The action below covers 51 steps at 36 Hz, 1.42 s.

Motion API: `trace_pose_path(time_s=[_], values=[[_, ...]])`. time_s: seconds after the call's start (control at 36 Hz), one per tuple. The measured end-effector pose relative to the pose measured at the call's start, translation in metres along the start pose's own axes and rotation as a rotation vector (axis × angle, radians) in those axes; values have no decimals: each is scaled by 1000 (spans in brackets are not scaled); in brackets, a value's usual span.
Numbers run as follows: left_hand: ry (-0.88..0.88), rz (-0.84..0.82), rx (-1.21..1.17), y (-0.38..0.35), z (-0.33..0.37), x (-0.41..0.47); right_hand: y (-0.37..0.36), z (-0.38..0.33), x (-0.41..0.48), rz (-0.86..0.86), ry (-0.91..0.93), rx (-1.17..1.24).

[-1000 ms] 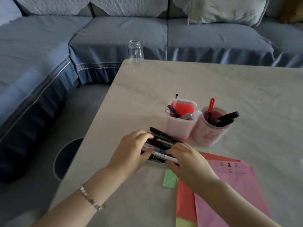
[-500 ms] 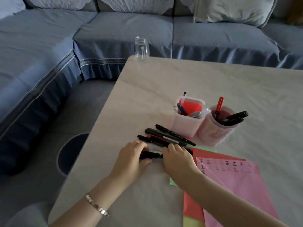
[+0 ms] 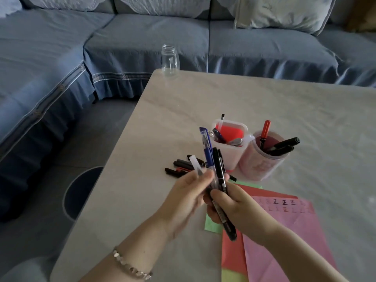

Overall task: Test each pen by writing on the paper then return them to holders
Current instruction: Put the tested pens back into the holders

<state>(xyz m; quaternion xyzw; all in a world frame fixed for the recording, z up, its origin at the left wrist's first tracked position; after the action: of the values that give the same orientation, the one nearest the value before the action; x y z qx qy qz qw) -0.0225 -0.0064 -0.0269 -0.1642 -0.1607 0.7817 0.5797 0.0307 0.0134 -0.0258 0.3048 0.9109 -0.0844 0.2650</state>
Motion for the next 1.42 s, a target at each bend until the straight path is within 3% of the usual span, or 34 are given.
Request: trace_pose_path(time_s=[0.17, 0.42, 0.53, 0.64, 0.72, 0.81, 0.89, 1.0, 1.08, 1.28, 1.42], values=[[-8, -37, 86, -21, 0, 1, 0, -2, -14, -95, -31, 200], [-19, 49, 191, -29, 3, 1, 23, 1, -26, 99, -41, 142], [-72, 188, 258, -15, 4, 6, 44, 3, -27, 309, 6, 41], [-37, 263, 198, -8, 3, 10, 82, 9, -32, 511, -4, 157], [-25, 311, 73, -6, 3, 11, 94, 2, -35, 494, 46, 219], [23, 252, 66, -7, -1, 12, 105, -21, -45, 505, 198, 248], [58, 171, 1, -15, -3, 14, 129, -52, -60, 675, 359, 55], [103, 91, -149, -28, -1, 14, 150, -88, -74, 719, 538, 142], [148, 29, -246, -36, 1, 12, 151, -108, -84, 804, 697, 36], [203, -159, -370, -53, 5, 5, 145, -86, -44, 888, 420, -426], [206, -238, -381, -62, 12, 2, 133, -81, -43, 990, 422, -735]])
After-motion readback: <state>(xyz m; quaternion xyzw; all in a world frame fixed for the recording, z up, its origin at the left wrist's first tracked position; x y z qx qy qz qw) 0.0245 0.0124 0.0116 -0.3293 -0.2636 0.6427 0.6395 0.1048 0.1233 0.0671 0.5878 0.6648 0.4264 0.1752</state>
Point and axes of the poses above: each hand's wrist, its own x-axis towards the middle knuckle, its own y-axis out of the back of the hand, z = x × y, the point moved 10 cm from there along x, towards the middle knuckle, and after that the axes turned 14 degrees about -y, right-handed, at the moved point
